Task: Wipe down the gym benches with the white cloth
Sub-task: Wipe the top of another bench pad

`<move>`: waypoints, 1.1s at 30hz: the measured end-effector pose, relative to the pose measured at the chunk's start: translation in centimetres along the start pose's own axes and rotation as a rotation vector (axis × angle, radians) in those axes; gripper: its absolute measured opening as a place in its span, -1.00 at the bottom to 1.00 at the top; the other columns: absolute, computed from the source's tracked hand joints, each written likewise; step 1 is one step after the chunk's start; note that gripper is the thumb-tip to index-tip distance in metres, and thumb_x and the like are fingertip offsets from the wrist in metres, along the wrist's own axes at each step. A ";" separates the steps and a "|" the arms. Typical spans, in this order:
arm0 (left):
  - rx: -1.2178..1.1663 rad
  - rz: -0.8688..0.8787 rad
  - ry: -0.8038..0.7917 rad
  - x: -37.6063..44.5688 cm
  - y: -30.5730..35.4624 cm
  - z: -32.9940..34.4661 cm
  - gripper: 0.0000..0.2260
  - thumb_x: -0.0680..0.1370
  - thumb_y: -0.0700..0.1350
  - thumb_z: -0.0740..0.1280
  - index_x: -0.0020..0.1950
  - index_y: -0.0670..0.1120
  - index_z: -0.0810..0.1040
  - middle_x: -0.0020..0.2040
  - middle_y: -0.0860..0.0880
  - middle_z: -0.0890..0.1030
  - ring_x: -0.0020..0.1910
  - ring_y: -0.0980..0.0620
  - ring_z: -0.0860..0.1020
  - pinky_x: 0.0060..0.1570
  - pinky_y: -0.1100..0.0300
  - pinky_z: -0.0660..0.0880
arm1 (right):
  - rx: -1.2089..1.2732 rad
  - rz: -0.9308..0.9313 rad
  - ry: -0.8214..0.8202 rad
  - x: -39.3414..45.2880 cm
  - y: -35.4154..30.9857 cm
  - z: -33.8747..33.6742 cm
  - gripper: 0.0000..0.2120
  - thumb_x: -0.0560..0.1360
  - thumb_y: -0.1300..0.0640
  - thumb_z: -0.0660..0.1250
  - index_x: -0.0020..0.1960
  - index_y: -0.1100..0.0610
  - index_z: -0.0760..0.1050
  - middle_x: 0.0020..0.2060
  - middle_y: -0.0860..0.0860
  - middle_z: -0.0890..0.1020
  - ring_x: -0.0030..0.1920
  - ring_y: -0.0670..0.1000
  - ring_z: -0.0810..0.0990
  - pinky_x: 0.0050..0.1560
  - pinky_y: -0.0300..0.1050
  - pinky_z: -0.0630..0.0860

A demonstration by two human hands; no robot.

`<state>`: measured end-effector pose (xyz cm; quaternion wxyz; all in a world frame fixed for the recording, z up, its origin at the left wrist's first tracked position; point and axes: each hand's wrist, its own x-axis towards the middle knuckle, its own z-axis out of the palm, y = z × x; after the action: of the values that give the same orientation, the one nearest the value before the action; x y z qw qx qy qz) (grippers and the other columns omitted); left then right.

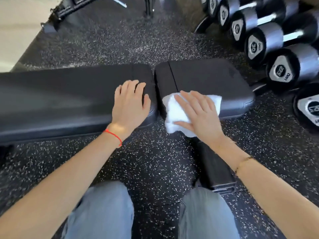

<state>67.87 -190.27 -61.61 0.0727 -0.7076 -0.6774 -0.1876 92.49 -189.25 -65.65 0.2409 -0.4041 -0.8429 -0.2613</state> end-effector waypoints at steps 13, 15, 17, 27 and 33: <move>0.023 -0.011 0.056 0.0 0.0 0.2 -0.61 0.58 0.00 0.12 0.35 -0.06 0.49 0.34 -0.05 0.53 0.39 -0.07 0.41 0.33 -0.05 0.34 | 0.146 0.114 0.016 -2.1 3.5 0.6 -0.27 0.55 -0.36 0.22 0.47 0.17 0.38 0.40 0.07 0.49 0.39 0.18 0.42 0.32 0.13 0.39; 0.027 -0.025 0.044 0.0 0.3 0.2 -0.61 0.58 -0.01 0.11 0.36 -0.06 0.49 0.34 -0.05 0.52 0.39 -0.07 0.40 0.34 -0.04 0.33 | 0.126 0.131 -0.004 -1.2 2.3 0.7 -0.24 0.53 -0.40 0.20 0.46 0.18 0.38 0.39 0.07 0.48 0.39 0.19 0.42 0.31 0.13 0.35; 0.035 -0.025 0.035 0.0 0.4 0.1 -0.61 0.58 -0.02 0.12 0.36 -0.06 0.48 0.34 -0.05 0.51 0.40 -0.07 0.39 0.36 -0.03 0.32 | 0.116 0.120 -0.005 -0.1 0.6 0.7 -0.21 0.52 -0.43 0.18 0.45 0.18 0.39 0.37 0.07 0.49 0.35 0.20 0.45 0.28 0.12 0.35; 0.032 -0.012 0.030 0.0 0.5 0.1 -0.63 0.60 -0.07 0.14 0.37 -0.12 0.48 0.37 -0.10 0.51 0.40 -0.12 0.40 0.38 -0.05 0.32 | 0.117 0.198 0.005 -4.2 6.5 0.1 -0.19 0.51 -0.39 0.25 0.48 0.22 0.34 0.40 0.12 0.45 0.40 0.24 0.37 0.39 0.17 0.33; 0.016 -0.017 0.057 -0.1 0.5 0.4 -0.63 0.59 -0.07 0.14 0.35 -0.11 0.49 0.36 -0.09 0.52 0.40 -0.13 0.40 0.35 -0.07 0.34 | 0.169 0.217 0.000 -0.7 0.8 0.4 -0.20 0.51 -0.42 0.21 0.45 0.20 0.40 0.38 0.08 0.49 0.39 0.22 0.42 0.39 0.14 0.32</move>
<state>68.41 -190.29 -61.91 0.0959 -0.6954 -0.6827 -0.2030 93.43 -188.98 -66.24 0.3011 -0.4713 -0.8130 -0.1620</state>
